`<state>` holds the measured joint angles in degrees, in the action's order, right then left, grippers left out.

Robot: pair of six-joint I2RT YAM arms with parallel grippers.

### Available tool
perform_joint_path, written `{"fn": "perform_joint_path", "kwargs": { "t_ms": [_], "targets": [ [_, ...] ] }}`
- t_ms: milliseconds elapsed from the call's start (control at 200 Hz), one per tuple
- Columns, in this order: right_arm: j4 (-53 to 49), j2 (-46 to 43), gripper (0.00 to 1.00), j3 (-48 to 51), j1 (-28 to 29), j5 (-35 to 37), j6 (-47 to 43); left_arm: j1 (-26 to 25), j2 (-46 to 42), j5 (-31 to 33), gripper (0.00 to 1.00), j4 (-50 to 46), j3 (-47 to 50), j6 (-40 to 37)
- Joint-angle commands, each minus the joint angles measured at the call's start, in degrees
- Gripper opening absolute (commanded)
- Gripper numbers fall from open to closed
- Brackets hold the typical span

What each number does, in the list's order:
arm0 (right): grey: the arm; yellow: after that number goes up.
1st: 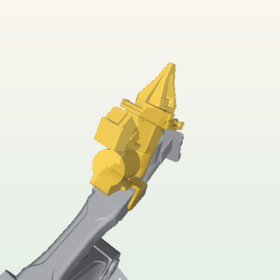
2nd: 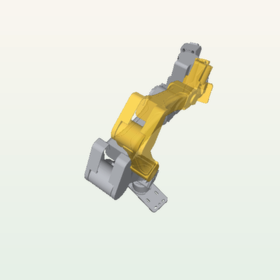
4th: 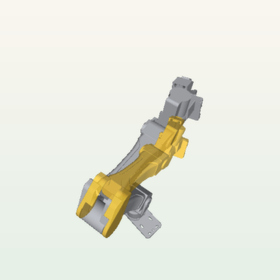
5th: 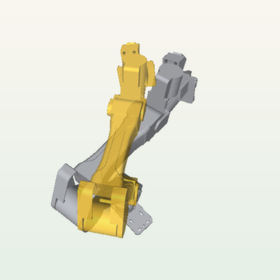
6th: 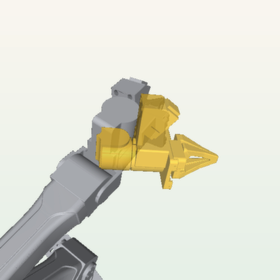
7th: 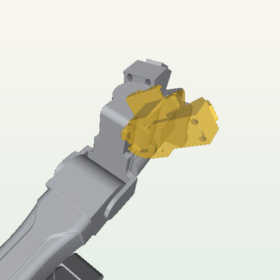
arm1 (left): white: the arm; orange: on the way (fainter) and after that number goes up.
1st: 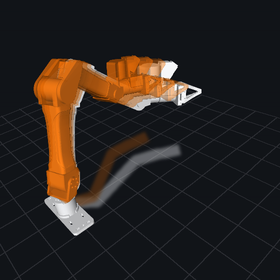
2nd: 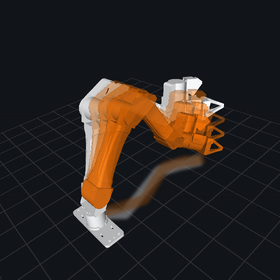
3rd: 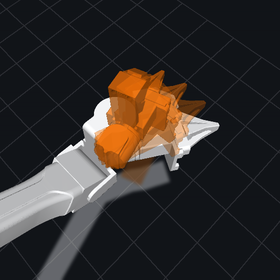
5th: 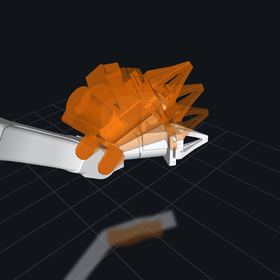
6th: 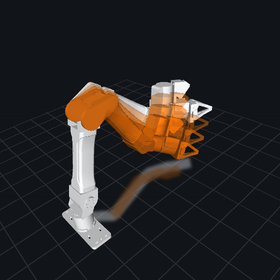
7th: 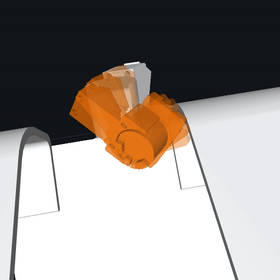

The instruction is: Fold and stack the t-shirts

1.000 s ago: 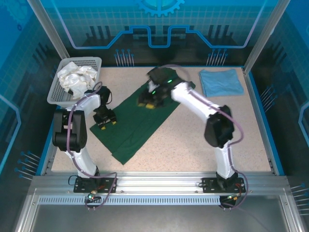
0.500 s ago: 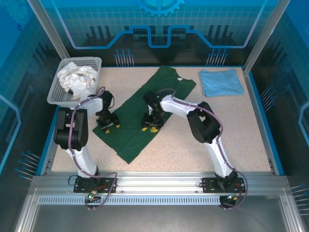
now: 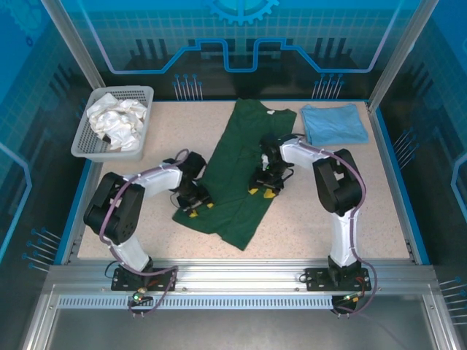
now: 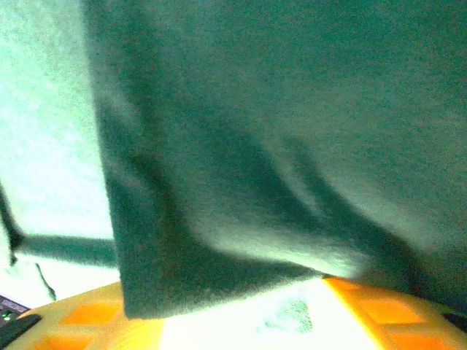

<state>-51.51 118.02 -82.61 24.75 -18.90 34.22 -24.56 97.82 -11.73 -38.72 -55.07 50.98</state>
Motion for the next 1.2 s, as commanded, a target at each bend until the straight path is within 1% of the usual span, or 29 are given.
{"fn": "perform_joint_path", "kwargs": {
  "t_ms": [0, 80, 150, 220, 290, 330, 375, 430, 510, 630, 680, 730, 800, 860, 905, 975, 1015, 1080, 1120, 1196],
  "targets": [
    [-3.9, -2.4, 0.58, 2.5, -3.0, 5.6, -4.2, -6.4, 0.4, -1.6, 0.55, 0.7, 4.0, 13.0],
    [-4.4, -3.7, 0.61, 3.4, -4.8, 6.3, -2.6, -11.3, 0.0, -2.0, 0.56, 2.1, 3.2, 19.0],
    [-3.5, -5.4, 0.63, 4.3, -6.2, 5.2, -1.1, -14.7, 0.0, -1.6, 0.58, 1.0, 0.4, 21.9],
    [-1.6, -8.1, 0.66, 4.9, -6.9, 2.6, 0.1, -16.2, -0.6, 0.1, 0.60, -3.0, -4.1, 21.5],
    [-0.3, -11.6, 0.68, 4.5, -6.9, 1.5, 0.9, -16.0, -1.9, 2.7, 0.67, -7.9, -8.5, 19.1],
    [0.4, -13.5, 0.69, 4.6, -6.8, 1.4, 1.4, -15.2, -2.9, 3.6, 0.70, -9.6, -10.4, 17.3],
    [1.6, -16.7, 0.73, 5.5, -6.7, 1.6, 2.5, -14.0, -3.7, 3.5, 0.73, -10.8, -12.0, 14.5],
    [3.1, -21.0, 0.76, 7.7, -6.7, 1.2, 4.4, -12.2, -4.6, 2.6, 0.74, -11.8, -12.9, 10.4],
    [5.5, -27.8, 0.77, 13.7, -6.4, -0.2, 7.7, -9.5, -5.8, 1.1, 0.74, -13.6, -12.5, 3.9],
    [9.2, -41.3, 0.77, 28.7, -4.1, -1.8, 15.6, -5.6, -9.4, -0.6, 0.71, -14.5, -7.3, -4.5],
    [8.6, -46.8, 0.78, 34.9, -1.1, -0.4, 18.8, -3.4, -11.5, -0.9, 0.66, -13.9, -3.8, -7.6],
    [7.9, -50.3, 0.78, 39.2, 2.0, 0.3, 21.0, -0.7, -14.2, 0.1, 0.62, -13.9, -0.3, -9.6],
    [5.6, -52.3, 0.75, 42.8, 5.8, -1.2, 24.7, 3.8, -18.4, -0.4, 0.61, -11.5, 3.9, -11.8],
    [3.7, -53.6, 0.73, 43.8, 9.1, -0.1, 26.2, 6.4, -20.9, -2.2, 0.62, -9.4, 6.4, -13.4],
    [2.8, -54.4, 0.73, 44.6, 11.0, 1.0, 27.0, 7.0, -21.3, -3.5, 0.62, -8.5, 7.5, -14.2],
    [3.7, -54.0, 0.70, 46.7, 11.1, -1.3, 27.4, 7.0, -21.0, -6.6, 0.61, -6.4, 9.9, -13.5],
    [4.4, -53.5, 0.68, 47.9, 11.1, -1.8, 27.3, 7.0, -20.9, -8.1, 0.58, -4.4, 12.1, -12.8],
    [8.4, -52.2, 0.64, 50.5, 11.1, -4.5, 27.7, 7.0, -20.5, -8.8, 0.53, -2.4, 15.5, -11.7],
    [13.1, -51.1, 0.62, 52.4, 11.3, -6.8, 28.9, 7.0, -20.6, -9.2, 0.49, -2.0, 16.9, -11.7],
    [20.5, -49.1, 0.60, 54.7, 12.3, -8.8, 29.9, 7.0, -21.7, -8.3, 0.47, -2.6, 17.9, -12.9]
  ]
}}
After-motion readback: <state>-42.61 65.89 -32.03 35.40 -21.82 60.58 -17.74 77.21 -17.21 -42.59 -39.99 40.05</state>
